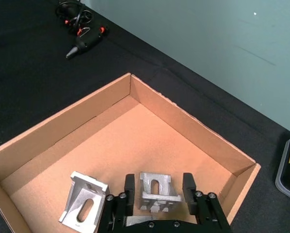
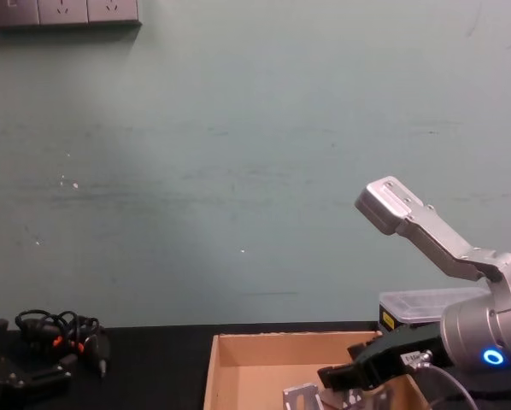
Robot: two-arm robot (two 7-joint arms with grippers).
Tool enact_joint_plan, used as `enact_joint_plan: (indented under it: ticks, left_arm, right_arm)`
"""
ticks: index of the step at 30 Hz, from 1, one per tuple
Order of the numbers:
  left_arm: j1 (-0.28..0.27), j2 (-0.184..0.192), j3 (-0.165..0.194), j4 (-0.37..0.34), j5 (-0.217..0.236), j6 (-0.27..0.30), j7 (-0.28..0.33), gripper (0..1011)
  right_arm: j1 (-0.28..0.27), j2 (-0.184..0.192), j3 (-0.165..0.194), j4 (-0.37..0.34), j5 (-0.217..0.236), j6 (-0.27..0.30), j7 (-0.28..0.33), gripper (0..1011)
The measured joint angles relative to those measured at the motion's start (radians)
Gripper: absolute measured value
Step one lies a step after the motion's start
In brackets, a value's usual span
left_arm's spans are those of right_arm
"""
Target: Use one hand to pick up the angle iron from the table and place it into the box.
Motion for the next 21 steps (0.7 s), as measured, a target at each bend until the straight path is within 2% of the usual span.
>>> enact_joint_plan:
  ticks: [3, 9, 10, 15, 21]
  left_arm:
    - [0.0, 0.0, 0.0, 0.0, 0.0, 0.0, 0.0, 1000]
    - [0.0, 0.0, 0.0, 0.0, 0.0, 0.0, 0.0, 1000]
    - [0.0, 0.0, 0.0, 0.0, 0.0, 0.0, 0.0, 1000]
    - [0.0, 0.0, 0.0, 0.0, 0.0, 0.0, 0.0, 1000]
    - [0.0, 0.0, 0.0, 0.0, 0.0, 0.0, 0.0, 1000]
  right_arm:
    - [-0.009, 0.001, 0.01, -0.012, -0.001, -0.007, -0.014, 707]
    - [-0.034, 0.01, 0.03, -0.053, -0.004, -0.023, -0.037, 852]
    - [-0.043, 0.013, 0.035, -0.069, -0.006, -0.029, -0.043, 909]
    - [-0.077, 0.023, 0.053, -0.125, -0.006, -0.045, -0.063, 1003]
    - [-0.138, 0.042, 0.086, -0.225, 0.002, -0.073, -0.086, 1004]
